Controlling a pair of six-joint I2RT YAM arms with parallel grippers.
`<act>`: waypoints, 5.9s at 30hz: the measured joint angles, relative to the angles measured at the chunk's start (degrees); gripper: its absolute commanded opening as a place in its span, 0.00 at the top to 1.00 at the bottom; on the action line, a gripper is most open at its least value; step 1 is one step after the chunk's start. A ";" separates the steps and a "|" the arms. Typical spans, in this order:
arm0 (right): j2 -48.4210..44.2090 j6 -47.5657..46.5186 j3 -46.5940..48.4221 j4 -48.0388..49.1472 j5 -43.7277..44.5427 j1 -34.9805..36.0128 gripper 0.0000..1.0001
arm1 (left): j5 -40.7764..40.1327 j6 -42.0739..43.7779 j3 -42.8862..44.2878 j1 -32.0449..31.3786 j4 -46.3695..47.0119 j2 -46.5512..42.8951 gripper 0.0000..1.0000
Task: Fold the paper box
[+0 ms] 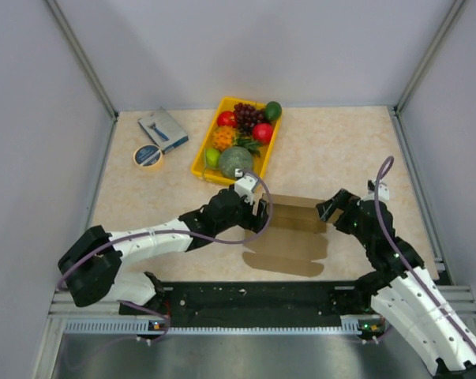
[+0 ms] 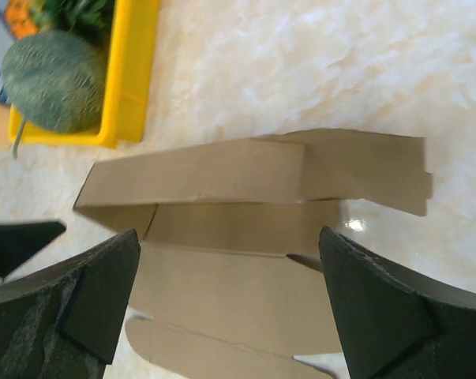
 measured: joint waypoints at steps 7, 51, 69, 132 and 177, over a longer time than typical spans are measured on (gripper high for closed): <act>9.40 2.58 0.07 5.46 -14.14 -16.17 0.41 | -2.95 0.28 9.03 -0.37 -5.79 1.44 0.14; 29.64 0.11 -1.97 23.91 -34.93 -17.62 0.39 | -3.26 2.40 15.91 1.46 -6.38 15.69 0.21; 29.16 -0.24 -1.97 24.74 -36.00 -17.59 0.38 | -17.22 -0.28 -3.13 -3.58 -2.40 -1.75 0.48; 24.02 6.08 28.87 -2.99 -31.89 2.29 0.44 | -60.04 35.30 -17.70 -17.46 57.33 -4.87 1.00; 4.50 -1.27 22.80 -1.11 -26.91 4.55 0.45 | -67.21 -0.13 -3.15 -17.92 5.31 -23.76 1.00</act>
